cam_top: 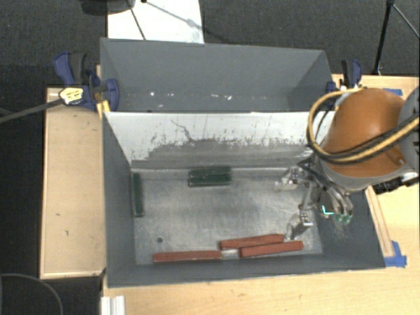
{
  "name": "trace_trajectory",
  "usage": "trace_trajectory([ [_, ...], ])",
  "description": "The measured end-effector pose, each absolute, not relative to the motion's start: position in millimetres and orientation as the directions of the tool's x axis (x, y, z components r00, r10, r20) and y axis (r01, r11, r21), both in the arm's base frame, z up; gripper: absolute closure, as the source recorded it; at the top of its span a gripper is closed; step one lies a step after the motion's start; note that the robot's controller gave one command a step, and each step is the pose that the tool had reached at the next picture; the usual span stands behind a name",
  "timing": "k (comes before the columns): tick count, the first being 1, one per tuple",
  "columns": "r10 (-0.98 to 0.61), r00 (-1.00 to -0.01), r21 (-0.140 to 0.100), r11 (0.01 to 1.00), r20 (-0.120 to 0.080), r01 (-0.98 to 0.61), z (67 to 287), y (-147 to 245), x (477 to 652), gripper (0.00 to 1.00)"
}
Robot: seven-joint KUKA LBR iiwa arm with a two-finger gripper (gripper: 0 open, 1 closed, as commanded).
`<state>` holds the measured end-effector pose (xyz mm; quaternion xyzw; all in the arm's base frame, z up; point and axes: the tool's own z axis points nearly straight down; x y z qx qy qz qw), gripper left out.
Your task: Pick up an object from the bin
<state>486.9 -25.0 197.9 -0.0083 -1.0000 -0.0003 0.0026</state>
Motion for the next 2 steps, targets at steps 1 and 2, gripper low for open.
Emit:
trace_trajectory([
  [1, 0.015, -1.000, 0.000, 1.000, -0.003, 0.015, 201, -25, 488.6, 0.00],
  [2, -0.098, -0.995, -0.001, 0.995, -0.006, -0.098, 150, -8, 485.2, 0.00],
])
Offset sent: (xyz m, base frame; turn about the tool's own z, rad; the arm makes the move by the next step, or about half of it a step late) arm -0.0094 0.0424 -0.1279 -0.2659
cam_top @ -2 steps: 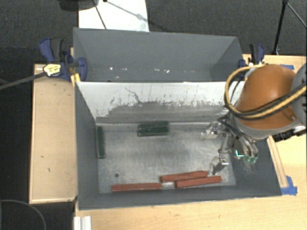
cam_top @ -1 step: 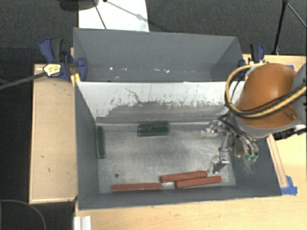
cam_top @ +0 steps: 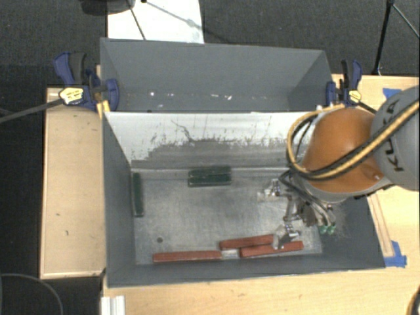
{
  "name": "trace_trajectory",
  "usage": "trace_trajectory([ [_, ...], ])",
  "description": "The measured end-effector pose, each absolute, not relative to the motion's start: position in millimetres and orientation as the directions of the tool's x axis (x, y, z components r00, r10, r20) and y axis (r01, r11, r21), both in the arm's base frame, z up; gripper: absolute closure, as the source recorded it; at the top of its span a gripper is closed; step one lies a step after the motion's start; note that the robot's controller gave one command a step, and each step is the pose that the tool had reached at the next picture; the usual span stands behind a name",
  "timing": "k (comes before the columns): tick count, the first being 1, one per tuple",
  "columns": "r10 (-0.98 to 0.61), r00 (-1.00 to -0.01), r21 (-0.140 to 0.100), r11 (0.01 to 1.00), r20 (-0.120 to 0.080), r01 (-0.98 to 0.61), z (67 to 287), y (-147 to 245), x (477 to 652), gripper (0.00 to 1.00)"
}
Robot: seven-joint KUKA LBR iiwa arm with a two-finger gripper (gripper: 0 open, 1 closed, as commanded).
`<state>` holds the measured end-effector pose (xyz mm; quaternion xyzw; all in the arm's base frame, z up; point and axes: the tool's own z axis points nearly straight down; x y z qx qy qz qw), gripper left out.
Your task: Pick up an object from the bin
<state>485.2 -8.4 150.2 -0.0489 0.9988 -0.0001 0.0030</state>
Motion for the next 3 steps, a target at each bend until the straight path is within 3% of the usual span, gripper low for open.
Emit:
trace_trajectory([
  [1, -0.349, -0.937, 0.001, 0.937, 0.000, -0.349, 130, 2, 480.5, 0.00],
  [2, -0.231, -0.973, 0.000, 0.973, -0.005, -0.231, 142, 1, 481.5, 0.00],
  [3, -0.358, -0.934, -0.003, 0.934, -0.012, -0.358, 75, -5, 484.5, 0.00],
])
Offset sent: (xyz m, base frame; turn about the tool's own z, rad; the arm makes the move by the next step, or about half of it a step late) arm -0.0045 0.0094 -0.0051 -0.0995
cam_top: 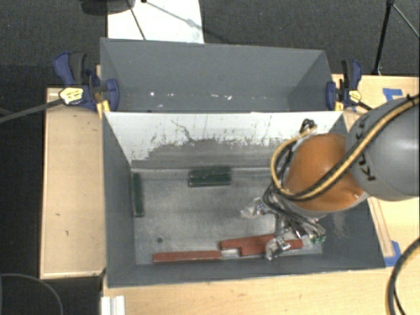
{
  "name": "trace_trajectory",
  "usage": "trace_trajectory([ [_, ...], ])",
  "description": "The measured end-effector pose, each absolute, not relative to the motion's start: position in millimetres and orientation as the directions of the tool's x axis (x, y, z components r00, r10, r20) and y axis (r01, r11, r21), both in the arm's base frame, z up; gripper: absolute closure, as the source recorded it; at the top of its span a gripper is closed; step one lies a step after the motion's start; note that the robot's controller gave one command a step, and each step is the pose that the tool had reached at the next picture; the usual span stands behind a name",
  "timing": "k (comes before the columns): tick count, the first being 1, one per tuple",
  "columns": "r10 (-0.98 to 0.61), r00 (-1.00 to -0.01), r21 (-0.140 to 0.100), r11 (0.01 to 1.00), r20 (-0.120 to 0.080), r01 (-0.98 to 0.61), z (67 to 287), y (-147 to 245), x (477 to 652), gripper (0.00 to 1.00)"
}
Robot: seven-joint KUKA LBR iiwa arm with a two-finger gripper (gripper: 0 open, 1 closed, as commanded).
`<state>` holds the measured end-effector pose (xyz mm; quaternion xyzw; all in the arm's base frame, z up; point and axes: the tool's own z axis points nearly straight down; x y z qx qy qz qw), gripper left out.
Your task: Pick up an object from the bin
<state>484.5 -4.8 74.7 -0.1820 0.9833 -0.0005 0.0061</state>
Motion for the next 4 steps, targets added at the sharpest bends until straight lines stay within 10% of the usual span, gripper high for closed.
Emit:
trace_trajectory([
  [1, -0.340, -0.940, -0.004, 0.941, -0.029, -0.340, 70.2, -8.8, 489.3, 1.00],
  [4, -0.337, -0.941, -0.001, 0.941, -0.011, -0.337, 75.6, -10.2, 487.1, 1.00],
])
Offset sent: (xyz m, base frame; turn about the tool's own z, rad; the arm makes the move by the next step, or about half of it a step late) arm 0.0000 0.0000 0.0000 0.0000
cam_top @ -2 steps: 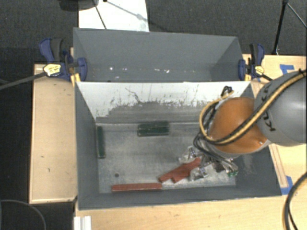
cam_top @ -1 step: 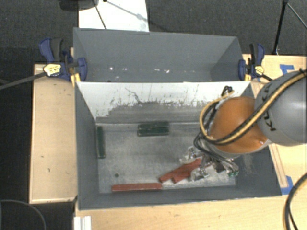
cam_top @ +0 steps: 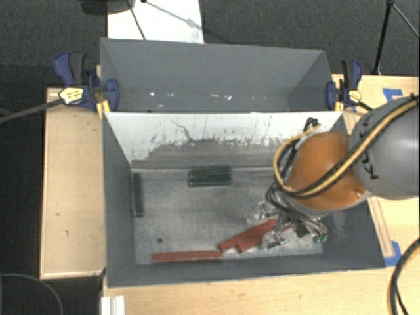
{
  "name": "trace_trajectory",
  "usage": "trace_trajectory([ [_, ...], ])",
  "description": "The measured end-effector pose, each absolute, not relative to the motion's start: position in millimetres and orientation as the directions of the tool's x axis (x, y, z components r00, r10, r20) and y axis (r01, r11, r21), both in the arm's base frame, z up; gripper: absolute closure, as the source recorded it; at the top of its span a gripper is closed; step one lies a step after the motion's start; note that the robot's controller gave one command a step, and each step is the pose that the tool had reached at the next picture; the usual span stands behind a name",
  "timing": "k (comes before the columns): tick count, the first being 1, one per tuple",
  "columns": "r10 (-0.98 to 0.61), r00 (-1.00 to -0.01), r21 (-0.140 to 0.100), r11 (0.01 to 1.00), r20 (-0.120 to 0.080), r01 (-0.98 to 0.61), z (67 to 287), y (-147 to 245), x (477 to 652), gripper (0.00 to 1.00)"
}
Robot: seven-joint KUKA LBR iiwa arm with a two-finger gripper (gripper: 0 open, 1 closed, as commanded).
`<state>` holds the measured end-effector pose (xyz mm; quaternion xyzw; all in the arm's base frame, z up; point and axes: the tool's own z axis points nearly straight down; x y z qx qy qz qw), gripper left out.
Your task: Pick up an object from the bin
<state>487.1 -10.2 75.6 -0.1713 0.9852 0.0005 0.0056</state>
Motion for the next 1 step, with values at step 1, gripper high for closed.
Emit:
trace_trajectory([
  [1, -0.338, -0.941, 0.000, 0.941, -0.005, -0.338, 78.0, -10.5, 486.5, 1.00],
])
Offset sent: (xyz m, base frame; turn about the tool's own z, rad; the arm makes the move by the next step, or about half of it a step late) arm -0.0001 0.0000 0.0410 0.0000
